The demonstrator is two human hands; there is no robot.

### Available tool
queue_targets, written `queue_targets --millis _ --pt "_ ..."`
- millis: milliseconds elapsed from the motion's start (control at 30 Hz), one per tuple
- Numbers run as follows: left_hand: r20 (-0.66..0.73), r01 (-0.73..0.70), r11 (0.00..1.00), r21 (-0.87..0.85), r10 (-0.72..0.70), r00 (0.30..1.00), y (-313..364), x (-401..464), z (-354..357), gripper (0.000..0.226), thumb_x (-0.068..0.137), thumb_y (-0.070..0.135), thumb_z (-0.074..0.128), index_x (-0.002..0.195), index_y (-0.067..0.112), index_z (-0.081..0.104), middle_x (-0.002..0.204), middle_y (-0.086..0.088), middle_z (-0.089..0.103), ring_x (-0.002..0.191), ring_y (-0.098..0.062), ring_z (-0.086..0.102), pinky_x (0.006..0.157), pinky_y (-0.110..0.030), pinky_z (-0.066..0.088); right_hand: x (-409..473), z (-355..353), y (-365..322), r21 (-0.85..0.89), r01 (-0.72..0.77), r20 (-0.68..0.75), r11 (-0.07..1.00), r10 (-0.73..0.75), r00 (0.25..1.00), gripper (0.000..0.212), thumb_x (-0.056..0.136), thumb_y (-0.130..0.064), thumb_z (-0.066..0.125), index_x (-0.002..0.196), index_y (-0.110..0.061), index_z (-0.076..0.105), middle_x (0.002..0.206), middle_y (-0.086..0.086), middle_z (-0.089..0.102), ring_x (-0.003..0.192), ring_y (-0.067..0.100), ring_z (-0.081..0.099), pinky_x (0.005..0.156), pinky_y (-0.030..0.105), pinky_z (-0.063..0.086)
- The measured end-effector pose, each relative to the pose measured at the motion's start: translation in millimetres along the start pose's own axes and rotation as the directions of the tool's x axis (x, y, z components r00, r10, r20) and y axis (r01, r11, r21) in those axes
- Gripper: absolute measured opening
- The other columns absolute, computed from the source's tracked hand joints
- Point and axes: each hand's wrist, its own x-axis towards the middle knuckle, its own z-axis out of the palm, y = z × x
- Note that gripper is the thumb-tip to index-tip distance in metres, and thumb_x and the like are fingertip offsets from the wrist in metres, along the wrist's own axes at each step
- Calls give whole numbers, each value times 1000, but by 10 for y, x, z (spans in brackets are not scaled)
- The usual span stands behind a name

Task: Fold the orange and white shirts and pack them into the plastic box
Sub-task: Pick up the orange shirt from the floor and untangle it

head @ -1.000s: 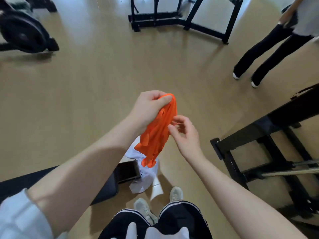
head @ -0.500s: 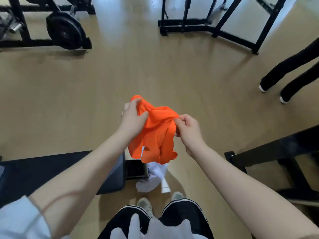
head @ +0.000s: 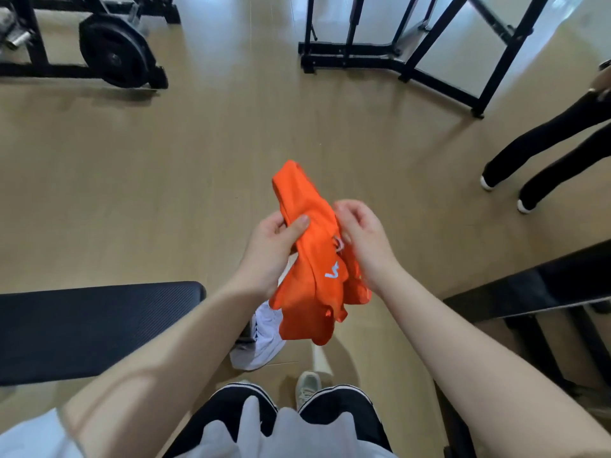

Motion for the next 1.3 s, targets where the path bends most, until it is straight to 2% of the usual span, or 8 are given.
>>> queue_targets --millis 233,500,600,733,833,967,1133,1300 --pt "-71 25 995 -93 -31 997 182 78 242 12 91 13 52 95 10 63 66 4 71 54 -4 64 52 -15 50 -270 -513 510 -263 -65 42 963 79 996 18 88 -4 56 75 -16 58 58 -8 59 51 1 52 56 23 47" --pt "-372 47 987 152 13 928 -2 206 -68 8 90 11 56 83 13 59 68 4 62 56 -1 55 55 -17 46 -110 -512 93 -31 -120 30 992 120 992 23 95 -15 47 73 -19 54 59 -9 55 47 -2 46 48 16 38" --pt "-468 76 967 243 49 882 -135 205 -155 28 91 6 53 118 3 49 92 0 57 75 -5 53 55 -5 43 -87 -522 -96 41 -194 125 980 188 974 22 94 -13 49 75 -15 60 57 -5 62 47 3 53 50 18 45" --pt "-180 -11 938 347 79 980 -333 -94 46 21 92 9 53 112 10 55 89 2 59 75 2 57 69 -8 44 -80 -422 -212 162 -384 276 909 331 902 22 93 -7 45 103 4 61 80 14 66 69 21 62 67 28 55" --pt "71 -32 959 283 12 997 -465 -322 266 15 90 13 56 105 15 57 79 0 60 71 -3 55 73 -15 44 -92 -367 -235 156 -471 306 868 411 859 35 93 -3 43 125 10 48 83 15 55 64 19 57 56 23 55" --pt "4 -15 982 187 15 1000 -503 -342 414 13 87 6 58 91 19 58 70 -2 57 63 -7 54 65 -21 46 -97 -418 -226 158 -500 380 851 415 827 30 90 5 41 119 9 47 97 20 54 59 19 64 55 26 58" --pt "-79 -46 920 389 83 993 -476 -244 438 19 85 11 62 69 19 56 61 1 55 50 -2 48 55 -19 42 -79 -520 -137 -57 -365 202 929 369 907 34 88 7 49 121 13 48 93 24 60 69 20 59 63 25 54" --pt "-190 31 983 180 3 982 -298 -159 508 21 88 11 59 68 13 54 55 2 55 48 -8 47 49 -21 39 -269 -577 -63 -370 -29 90 929 67 994 15 91 -22 55 99 -13 63 92 3 64 83 13 59 81 25 47"
